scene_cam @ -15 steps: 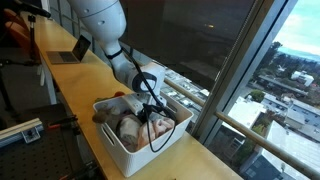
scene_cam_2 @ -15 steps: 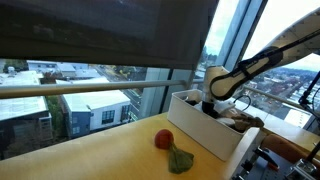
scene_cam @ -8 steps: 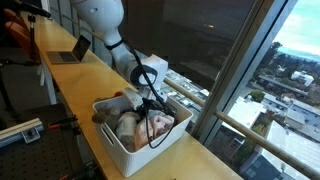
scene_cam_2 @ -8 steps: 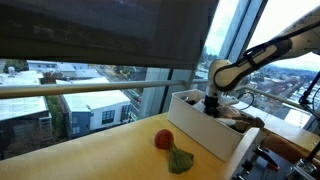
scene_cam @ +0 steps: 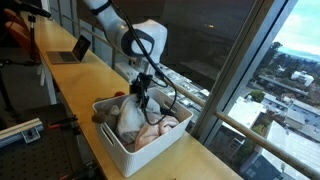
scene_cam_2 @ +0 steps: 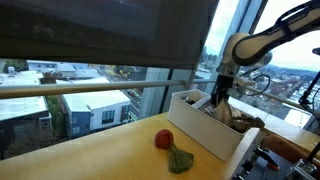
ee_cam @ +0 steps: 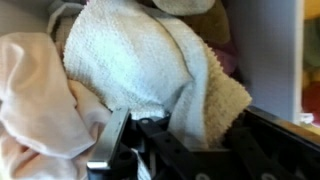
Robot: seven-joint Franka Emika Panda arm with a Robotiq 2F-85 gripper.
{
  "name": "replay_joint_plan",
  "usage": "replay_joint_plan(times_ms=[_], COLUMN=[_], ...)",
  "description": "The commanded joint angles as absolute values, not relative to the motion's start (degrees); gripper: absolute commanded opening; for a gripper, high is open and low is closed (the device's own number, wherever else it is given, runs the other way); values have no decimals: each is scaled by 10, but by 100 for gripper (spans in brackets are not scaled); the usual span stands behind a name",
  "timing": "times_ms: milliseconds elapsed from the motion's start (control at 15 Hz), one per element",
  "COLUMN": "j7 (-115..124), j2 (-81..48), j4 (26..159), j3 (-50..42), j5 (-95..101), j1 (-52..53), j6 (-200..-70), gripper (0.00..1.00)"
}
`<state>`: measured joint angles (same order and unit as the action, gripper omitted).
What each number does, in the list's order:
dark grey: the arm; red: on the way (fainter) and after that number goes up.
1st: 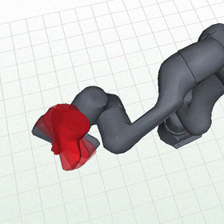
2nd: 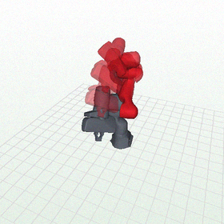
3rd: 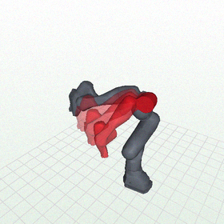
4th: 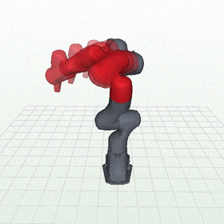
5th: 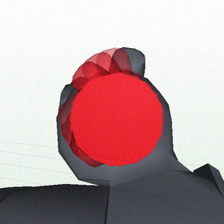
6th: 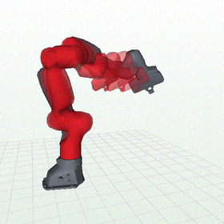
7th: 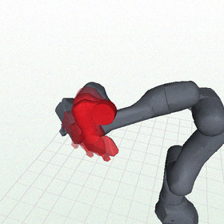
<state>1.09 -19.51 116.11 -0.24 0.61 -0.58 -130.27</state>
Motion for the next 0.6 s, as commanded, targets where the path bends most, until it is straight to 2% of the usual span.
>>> replay_joint_plan(times_ms=[0, 533], j7=[-1, 13], j2=[-83, 36], j4=[1181, 1089], j3=[1, 56], j5=[4, 11], j1=[-3, 56], j6=[-1268, -1197], gripper=[0, 0])
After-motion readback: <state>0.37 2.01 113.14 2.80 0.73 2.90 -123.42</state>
